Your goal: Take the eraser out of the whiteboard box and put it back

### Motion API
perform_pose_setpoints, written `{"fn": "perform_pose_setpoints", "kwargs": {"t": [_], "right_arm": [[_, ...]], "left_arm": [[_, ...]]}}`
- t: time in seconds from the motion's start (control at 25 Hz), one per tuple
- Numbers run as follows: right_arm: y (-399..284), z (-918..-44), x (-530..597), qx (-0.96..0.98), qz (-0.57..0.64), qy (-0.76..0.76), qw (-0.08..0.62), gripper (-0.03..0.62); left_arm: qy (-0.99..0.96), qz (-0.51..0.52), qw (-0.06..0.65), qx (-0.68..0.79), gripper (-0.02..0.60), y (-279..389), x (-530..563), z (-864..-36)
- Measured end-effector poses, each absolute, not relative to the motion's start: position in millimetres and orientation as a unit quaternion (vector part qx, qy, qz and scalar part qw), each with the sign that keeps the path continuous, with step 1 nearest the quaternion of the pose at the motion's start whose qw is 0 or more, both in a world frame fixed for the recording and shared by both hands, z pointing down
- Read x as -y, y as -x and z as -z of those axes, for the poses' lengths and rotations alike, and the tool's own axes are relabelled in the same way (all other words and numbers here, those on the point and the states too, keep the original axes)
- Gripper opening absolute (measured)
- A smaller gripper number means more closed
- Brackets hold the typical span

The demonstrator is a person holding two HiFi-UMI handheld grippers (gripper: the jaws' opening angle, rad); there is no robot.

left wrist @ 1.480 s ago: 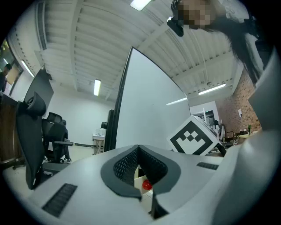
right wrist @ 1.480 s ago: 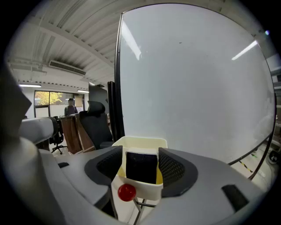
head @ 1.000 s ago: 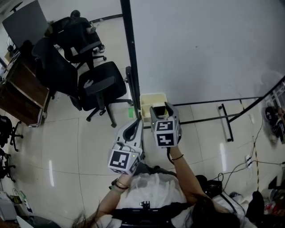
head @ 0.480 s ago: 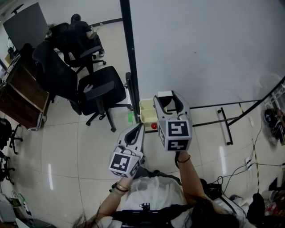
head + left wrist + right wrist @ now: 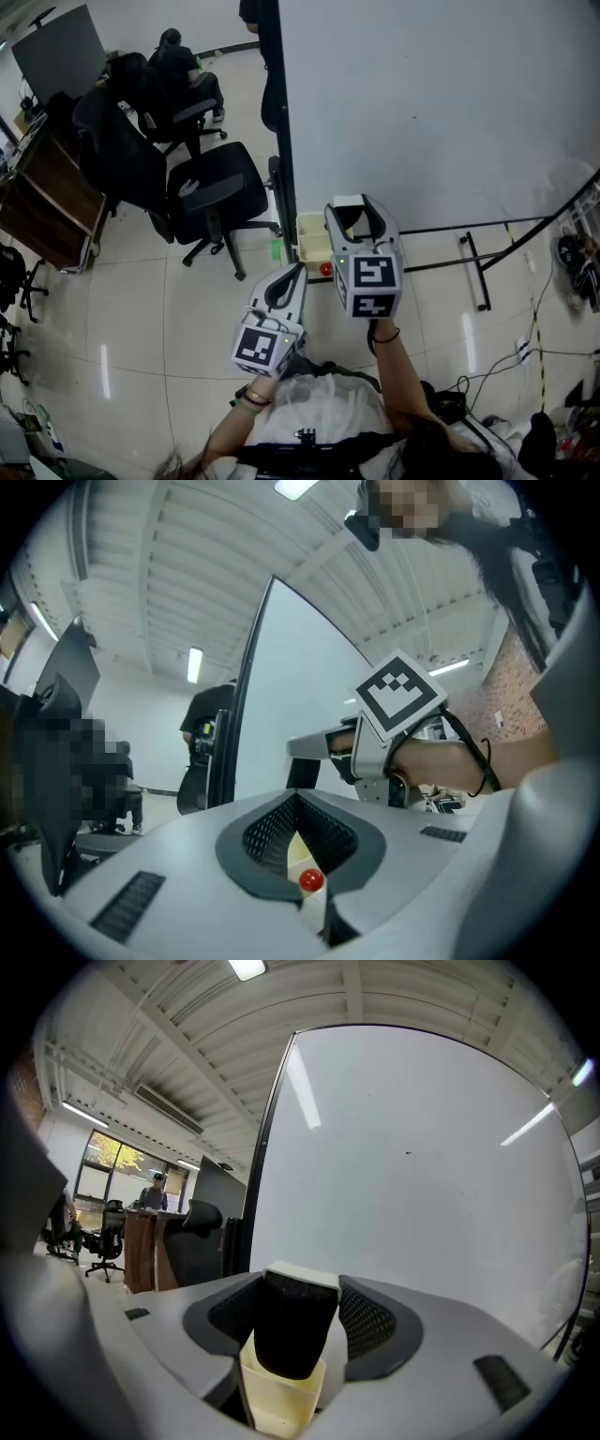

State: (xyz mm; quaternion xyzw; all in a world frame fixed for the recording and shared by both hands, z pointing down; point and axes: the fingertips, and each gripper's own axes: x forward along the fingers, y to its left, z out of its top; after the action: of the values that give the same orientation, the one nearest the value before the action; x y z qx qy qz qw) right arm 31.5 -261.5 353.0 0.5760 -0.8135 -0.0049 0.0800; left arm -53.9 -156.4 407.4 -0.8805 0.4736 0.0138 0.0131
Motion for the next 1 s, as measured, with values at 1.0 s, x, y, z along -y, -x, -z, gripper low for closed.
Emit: {"fn": "perform_pose_setpoints", "kwargs": {"t": [1.0], "right_arm": [[-14,-444,290,0.809,-0.039,-0.562,0.169,0.308]], "left_arm": [[0.868,-0.008,-0.015,-0.497,-0.015,71,158,-413]]}}
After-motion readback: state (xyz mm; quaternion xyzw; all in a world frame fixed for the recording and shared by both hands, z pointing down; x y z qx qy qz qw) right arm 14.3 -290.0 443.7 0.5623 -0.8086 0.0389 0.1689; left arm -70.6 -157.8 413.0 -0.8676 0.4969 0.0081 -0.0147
